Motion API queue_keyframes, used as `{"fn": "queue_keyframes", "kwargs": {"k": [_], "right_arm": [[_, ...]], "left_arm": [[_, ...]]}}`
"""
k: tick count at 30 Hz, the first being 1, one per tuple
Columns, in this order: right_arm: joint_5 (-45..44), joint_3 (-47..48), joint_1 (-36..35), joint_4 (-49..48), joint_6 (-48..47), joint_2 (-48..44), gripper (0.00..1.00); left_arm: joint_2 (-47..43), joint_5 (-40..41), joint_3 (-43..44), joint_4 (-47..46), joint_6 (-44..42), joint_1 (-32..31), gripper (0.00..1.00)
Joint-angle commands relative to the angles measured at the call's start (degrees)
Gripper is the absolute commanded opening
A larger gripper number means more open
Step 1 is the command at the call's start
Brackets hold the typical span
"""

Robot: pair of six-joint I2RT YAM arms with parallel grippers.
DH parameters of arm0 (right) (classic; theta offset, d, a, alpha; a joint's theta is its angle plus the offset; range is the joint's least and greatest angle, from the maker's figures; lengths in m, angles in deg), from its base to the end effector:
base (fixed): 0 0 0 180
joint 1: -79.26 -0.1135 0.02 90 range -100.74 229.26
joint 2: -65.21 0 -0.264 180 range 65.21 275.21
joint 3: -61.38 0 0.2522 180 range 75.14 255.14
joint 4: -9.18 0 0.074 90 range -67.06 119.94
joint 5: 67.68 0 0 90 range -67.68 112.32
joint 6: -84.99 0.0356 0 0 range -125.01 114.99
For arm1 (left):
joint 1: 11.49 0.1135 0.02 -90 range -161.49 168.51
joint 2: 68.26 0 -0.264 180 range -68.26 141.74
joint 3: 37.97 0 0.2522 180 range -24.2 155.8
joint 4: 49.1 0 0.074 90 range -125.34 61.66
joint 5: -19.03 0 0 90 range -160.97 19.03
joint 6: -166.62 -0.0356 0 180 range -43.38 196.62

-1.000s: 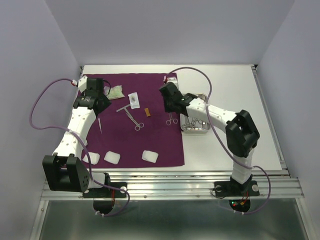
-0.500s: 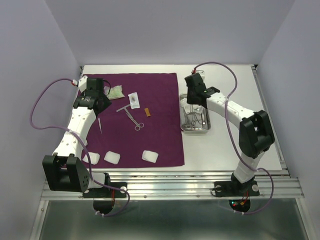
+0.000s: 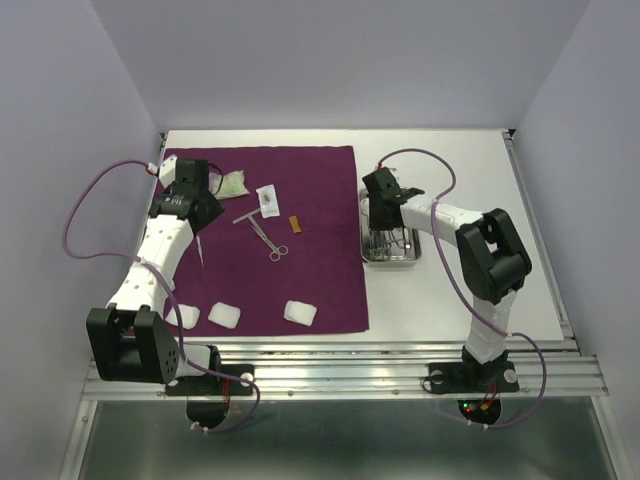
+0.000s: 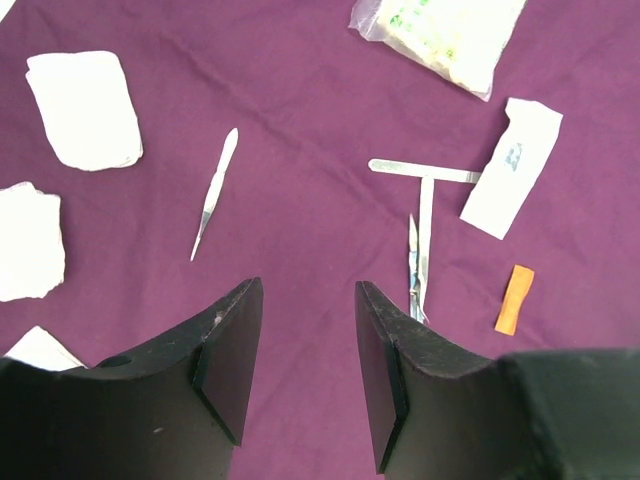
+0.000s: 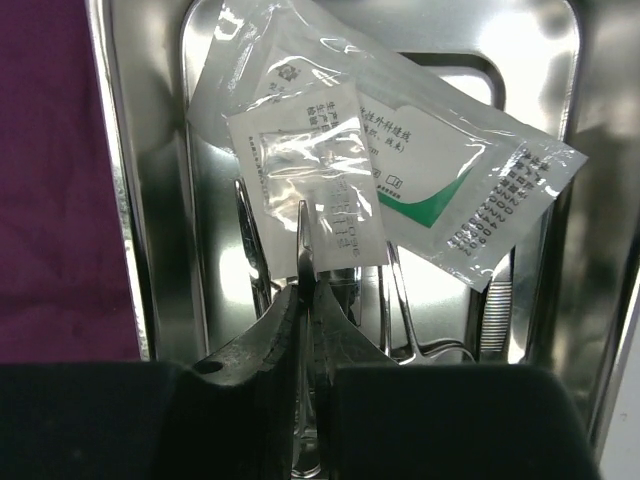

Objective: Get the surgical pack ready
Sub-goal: Place the medical item in the container, then pick up the medical item from the surgical kit.

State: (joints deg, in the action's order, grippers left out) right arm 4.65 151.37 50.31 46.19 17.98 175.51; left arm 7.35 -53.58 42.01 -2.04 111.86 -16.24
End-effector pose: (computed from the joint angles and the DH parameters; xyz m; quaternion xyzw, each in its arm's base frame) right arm 0.3608 0.1873 0.1827 -0.0061 0.9492 -0.0108 0.3145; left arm 0.2851 -0.0130 0.3152 -0.2966 0.8576 -0.0055 0.4201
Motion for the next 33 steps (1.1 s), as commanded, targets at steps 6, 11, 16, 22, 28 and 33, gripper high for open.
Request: {"fn": "queue_keyframes", "kwargs": {"k": [6,11,16,22,28,33], "right_arm": [[2.0,-1.0,-0.1,-4.1,0.9,-3.5,0.4],[1.0,-0.5,-0.1,-3.9,0.0,-6.8,0.47],[0.2,0.0,-0.1,-3.3,-1.0,-9.8,0.48],[1.9,-0.6,-0.1,-3.2,-1.6,-13.4,0.48],[4.6,-1.2,-0.1,-3.2,-1.5,-14.4,0.48],[5.9,-1.0,-0.1,-3.3,-1.7,-14.2,0.48]], "left_arm": [[3.0,2.6,-0.7,-1.1,-2.0,0.4,0.58],[6.4,4.6,-0.4,-1.1,-3.4,1.4,0.62],[8.8,5.4,-0.5,-2.1,-4.7,2.4,0.62],[14.2,5.9,-0.2,-3.6,-6.1,4.0,0.52],[20.6,4.9,0.1,-4.5,-6.2,7.2,0.5],[23.3,1.5,-0.6,-6.4,-7.4,10.1,0.49]]}}
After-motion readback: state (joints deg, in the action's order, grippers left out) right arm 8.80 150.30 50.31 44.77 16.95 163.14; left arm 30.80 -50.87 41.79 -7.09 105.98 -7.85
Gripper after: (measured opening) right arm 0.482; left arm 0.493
